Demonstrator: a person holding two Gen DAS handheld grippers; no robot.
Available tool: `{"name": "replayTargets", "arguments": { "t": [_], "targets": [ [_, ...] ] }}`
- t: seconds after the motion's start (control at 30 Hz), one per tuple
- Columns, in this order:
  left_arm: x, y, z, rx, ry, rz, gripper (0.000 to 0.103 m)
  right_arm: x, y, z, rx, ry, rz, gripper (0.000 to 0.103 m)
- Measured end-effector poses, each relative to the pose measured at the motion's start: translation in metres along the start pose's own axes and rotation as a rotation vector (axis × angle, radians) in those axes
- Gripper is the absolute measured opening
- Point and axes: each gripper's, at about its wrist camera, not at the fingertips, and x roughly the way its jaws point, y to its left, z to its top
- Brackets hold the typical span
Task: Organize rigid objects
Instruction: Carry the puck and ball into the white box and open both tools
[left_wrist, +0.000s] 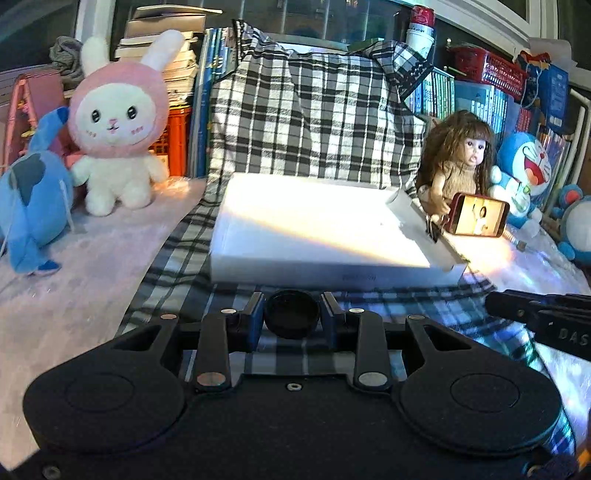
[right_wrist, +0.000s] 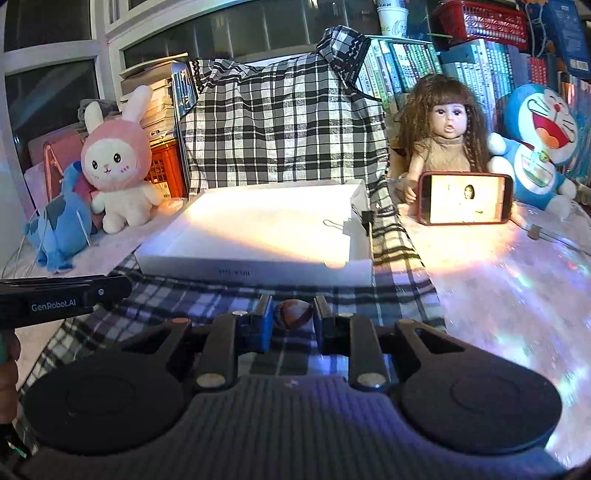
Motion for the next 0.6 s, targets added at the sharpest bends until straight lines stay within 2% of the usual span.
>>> {"name": "replayTargets", "arguments": {
  "t": [0.37, 0.5, 0.6],
  "targets": [
    [0.053, -0.006, 0.065, 0.013, 0.038, -0.052, 0.031, 0.053, -0.004, 0.057, -0.009, 0.073, 0.012, 0.027],
    [0.091, -0.007, 0.092, 0.005, 0.088, -0.065, 0.031, 0.083, -0.013, 0.081, 0.002, 0.115, 0.037, 0.027],
    [0.122, -0.010, 0.109, 0.017, 0.116, -0.064, 0.031, 0.111, -0.016, 0.099, 0.001, 0.162, 0.024, 0.027]
  ]
}}
